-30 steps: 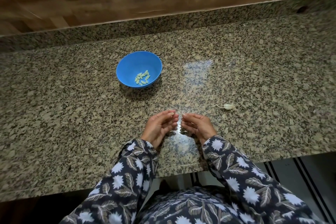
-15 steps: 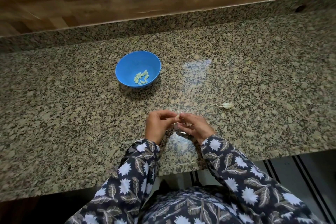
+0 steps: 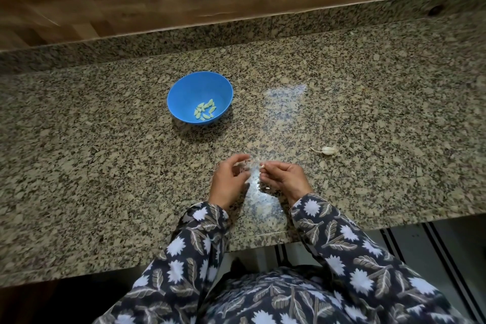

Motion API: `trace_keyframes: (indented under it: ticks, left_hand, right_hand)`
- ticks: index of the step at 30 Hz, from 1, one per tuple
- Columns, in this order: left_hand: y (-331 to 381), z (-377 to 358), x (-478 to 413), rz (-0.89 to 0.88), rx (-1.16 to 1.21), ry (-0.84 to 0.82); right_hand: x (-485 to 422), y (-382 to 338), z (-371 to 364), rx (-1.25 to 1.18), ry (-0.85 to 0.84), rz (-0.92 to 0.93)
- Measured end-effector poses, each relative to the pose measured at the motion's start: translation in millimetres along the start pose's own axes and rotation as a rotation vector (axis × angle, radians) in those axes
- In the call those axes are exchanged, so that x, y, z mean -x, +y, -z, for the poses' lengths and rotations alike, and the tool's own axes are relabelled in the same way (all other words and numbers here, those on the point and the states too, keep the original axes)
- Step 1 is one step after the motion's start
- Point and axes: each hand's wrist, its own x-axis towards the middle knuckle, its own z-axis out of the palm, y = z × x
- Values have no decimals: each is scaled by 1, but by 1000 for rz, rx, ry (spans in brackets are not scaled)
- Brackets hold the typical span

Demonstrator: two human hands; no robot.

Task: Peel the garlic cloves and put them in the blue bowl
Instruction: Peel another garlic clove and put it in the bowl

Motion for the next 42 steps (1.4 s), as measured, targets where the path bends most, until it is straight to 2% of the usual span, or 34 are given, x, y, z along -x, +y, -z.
trace_keyframes:
  ticks: [4, 9, 14, 18, 20, 29, 32, 34, 37, 39, 42]
  left_hand:
    - [8, -10, 7, -173, -74, 44]
    - [9, -12, 7, -175, -23, 102]
    - [12, -11, 8, -256, -185, 176]
    - [14, -11, 9, -220, -226, 195]
    - [14, -10, 8, -134, -136, 148]
    - [19, -1, 5, 434, 761, -38]
    - [13, 0, 5, 492, 917, -81]
    - [11, -3, 6, 362, 681, -12]
    - [6, -5, 7, 5, 90, 129]
    - [6, -6, 8, -140, -47, 93]
    - [7, -10, 10, -203, -111, 60]
  right_hand:
    - [2, 0, -4, 119, 10, 26]
    - [5, -1, -3, 159, -7, 57]
    - [4, 3, -2, 210, 17, 115]
    - [2, 4, -2, 281, 33, 196]
    - [3, 4, -2, 288, 20, 216]
    - [5, 4, -1, 183, -31, 164]
    - [5, 6, 0, 84, -29, 118]
    - [4, 7, 2, 0, 9, 50]
    - [3, 7, 2, -34, 32, -15]
    - [4, 5, 0, -22, 28, -28]
    - [6, 3, -1, 15, 10, -30]
